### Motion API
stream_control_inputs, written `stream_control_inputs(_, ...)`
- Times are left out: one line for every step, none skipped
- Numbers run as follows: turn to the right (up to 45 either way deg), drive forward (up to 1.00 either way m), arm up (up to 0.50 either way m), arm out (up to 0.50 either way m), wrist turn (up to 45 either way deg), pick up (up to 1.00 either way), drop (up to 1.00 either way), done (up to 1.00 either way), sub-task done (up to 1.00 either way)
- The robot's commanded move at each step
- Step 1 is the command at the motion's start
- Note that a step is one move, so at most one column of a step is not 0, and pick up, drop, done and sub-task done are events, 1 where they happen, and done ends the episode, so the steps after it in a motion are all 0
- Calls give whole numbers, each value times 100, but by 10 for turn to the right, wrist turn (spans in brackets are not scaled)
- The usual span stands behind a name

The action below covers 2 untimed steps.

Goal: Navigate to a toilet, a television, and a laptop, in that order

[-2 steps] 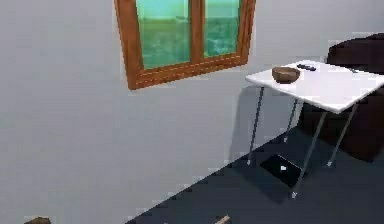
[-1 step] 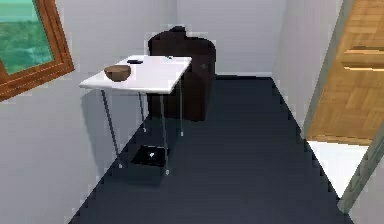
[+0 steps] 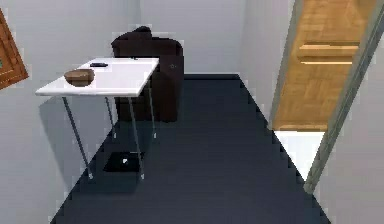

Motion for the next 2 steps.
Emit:
stream_control_inputs(0,70,0,0,0,0,0,0,0)
stream_control_inputs(-360,0,0,0,0,0,0,0,0)
